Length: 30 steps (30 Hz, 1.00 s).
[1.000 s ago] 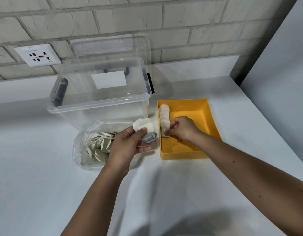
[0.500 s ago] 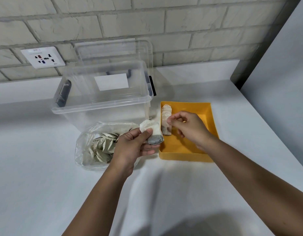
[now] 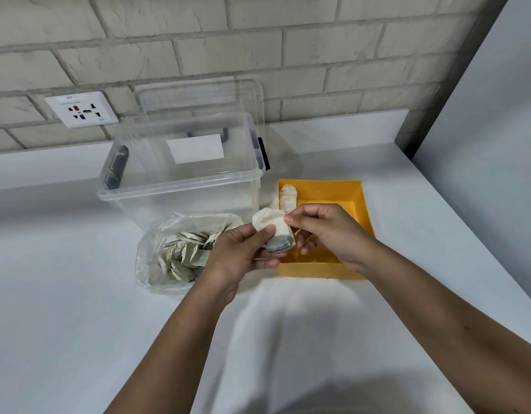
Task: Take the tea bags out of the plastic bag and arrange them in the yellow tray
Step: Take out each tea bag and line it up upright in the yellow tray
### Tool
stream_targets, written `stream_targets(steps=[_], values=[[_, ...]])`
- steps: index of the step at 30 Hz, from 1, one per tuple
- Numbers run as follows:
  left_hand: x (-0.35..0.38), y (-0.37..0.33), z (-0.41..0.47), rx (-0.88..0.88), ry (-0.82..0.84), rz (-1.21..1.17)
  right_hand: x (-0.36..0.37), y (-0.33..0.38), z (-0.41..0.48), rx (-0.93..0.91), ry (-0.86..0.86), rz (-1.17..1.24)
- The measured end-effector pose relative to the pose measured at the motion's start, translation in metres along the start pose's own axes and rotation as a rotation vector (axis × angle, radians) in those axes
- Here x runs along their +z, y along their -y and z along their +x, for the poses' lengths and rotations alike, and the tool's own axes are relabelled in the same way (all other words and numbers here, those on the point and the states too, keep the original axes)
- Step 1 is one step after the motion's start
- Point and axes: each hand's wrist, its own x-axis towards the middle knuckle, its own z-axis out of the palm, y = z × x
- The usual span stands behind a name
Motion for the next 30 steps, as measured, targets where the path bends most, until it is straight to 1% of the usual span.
stream_targets(steps=[4,6,11,15,19,23,25,30], values=[[0.000,-0.001,-0.003,-0.023,0.032,-0.050,0.000,0.001,-0.005,0.053,0.053,0.156],[0.000,-0.001,-0.003,-0.032,0.039,-0.077,0.000,0.002,-0.007,0.057,0.055,0.151],[-0.001,-0.001,-0.004,-0.026,0.037,-0.087,0.003,0.000,-0.010,0.023,-0.024,0.014],[0.000,-0.003,-0.004,0.015,-0.028,-0.072,0.002,0.004,-0.014,-0.138,-0.164,-0.011],[0.001,-0.003,-0.003,0.036,-0.043,-0.060,0.006,0.005,-0.019,-0.147,-0.201,-0.308],[0.006,-0.001,-0.003,0.045,-0.049,-0.064,0.011,0.005,-0.015,-0.131,-0.219,-0.412],[0.006,0.000,-0.003,0.031,-0.044,-0.076,0.012,0.004,-0.013,-0.114,-0.205,-0.384],[0.004,0.000,-0.004,-0.021,0.000,-0.164,0.006,0.003,-0.011,-0.045,-0.094,-0.077]])
